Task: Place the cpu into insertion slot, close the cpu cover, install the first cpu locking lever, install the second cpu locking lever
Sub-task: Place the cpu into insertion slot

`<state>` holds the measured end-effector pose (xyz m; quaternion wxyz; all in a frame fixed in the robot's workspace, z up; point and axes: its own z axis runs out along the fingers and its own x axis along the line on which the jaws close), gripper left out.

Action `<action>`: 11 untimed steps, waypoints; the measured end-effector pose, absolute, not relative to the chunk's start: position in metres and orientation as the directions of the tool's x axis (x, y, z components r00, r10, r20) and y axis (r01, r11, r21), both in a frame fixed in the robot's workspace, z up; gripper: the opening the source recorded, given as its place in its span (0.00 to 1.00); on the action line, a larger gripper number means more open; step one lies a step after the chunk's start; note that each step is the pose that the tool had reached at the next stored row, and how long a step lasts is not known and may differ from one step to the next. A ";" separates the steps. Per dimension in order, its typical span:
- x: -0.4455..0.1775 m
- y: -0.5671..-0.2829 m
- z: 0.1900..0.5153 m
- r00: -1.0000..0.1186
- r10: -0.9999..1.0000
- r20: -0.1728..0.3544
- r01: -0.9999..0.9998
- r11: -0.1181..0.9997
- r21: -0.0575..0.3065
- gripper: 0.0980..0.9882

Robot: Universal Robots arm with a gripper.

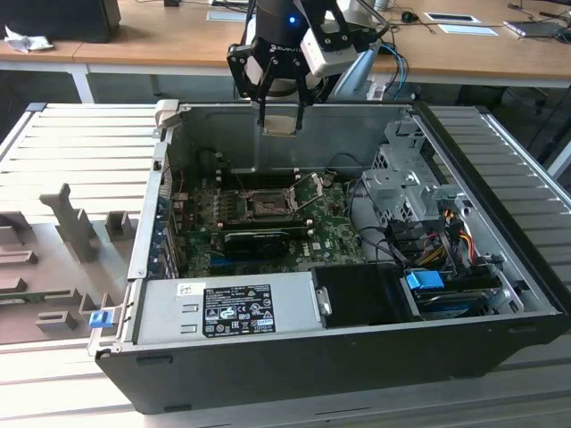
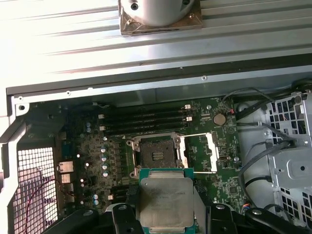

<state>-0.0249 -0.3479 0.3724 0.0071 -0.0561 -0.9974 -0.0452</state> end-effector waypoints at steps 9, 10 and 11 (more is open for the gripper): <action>-0.025 -0.348 0.372 -0.993 0.120 0.019 0.122 0.989 0.089 0.48; -0.025 -0.348 0.372 -0.992 0.122 0.019 0.123 0.988 0.089 0.48; -0.025 -0.348 0.372 -0.992 0.124 0.019 0.125 0.988 0.089 0.48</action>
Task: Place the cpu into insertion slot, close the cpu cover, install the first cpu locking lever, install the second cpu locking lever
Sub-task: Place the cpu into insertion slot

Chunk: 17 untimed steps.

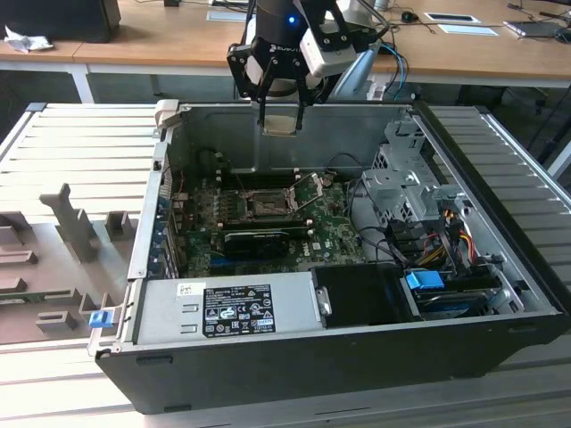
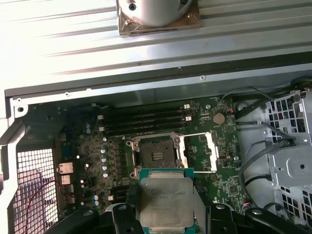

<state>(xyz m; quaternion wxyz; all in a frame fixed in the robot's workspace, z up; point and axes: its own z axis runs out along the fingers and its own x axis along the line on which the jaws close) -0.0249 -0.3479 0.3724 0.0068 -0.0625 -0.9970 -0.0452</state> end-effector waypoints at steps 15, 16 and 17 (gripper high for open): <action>-0.025 -0.348 0.372 -0.985 0.169 0.019 0.170 0.981 0.089 0.48; -0.025 -0.348 0.372 -0.984 0.180 0.019 0.181 0.979 0.089 0.48; -0.025 -0.348 0.372 -0.980 0.196 0.019 0.197 0.976 0.089 0.48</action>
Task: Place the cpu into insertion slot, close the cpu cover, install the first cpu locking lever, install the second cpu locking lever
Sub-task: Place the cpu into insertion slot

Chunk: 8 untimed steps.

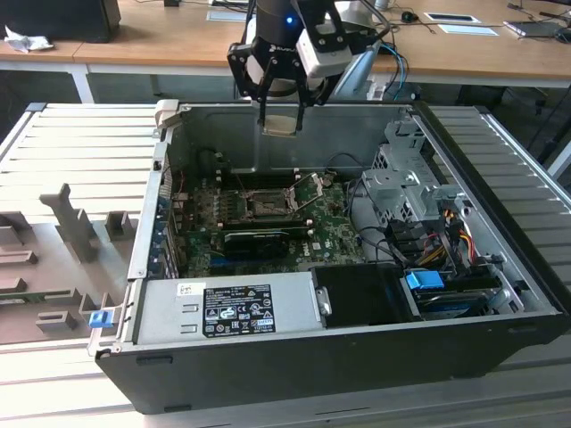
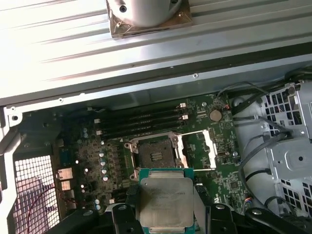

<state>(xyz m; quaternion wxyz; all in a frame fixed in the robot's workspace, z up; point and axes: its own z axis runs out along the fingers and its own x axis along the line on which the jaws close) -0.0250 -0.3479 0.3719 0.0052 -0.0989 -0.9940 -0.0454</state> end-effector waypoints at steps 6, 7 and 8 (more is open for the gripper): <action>-0.025 -0.348 0.371 -0.966 0.258 0.019 0.259 0.962 0.089 0.48; -0.025 -0.348 0.371 -0.965 0.261 0.019 0.262 0.961 0.089 0.48; -0.025 -0.348 0.371 -0.965 0.262 0.019 0.262 0.961 0.089 0.48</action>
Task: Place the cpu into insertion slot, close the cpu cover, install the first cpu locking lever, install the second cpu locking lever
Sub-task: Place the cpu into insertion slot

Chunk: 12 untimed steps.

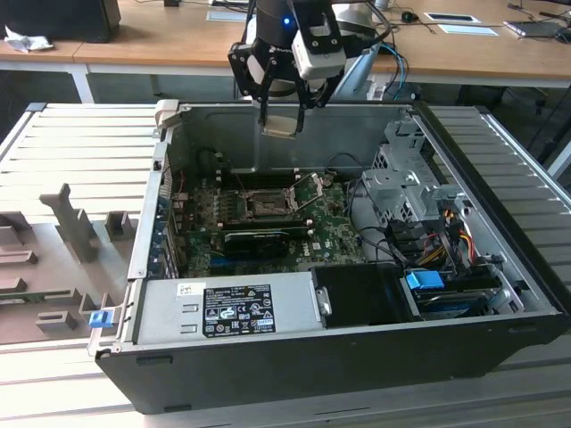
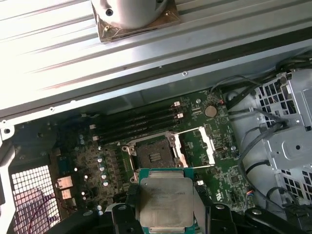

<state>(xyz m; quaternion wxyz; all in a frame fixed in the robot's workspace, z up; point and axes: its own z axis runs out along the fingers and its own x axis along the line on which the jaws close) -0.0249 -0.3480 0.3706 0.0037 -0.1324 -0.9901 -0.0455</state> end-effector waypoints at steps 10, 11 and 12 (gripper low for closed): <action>-0.025 -0.348 0.369 -0.963 0.269 0.019 0.270 0.959 0.089 0.48; -0.025 -0.348 0.369 -0.962 0.271 0.019 0.272 0.958 0.089 0.48; -0.025 -0.348 0.369 -0.962 0.273 0.019 0.274 0.958 0.089 0.48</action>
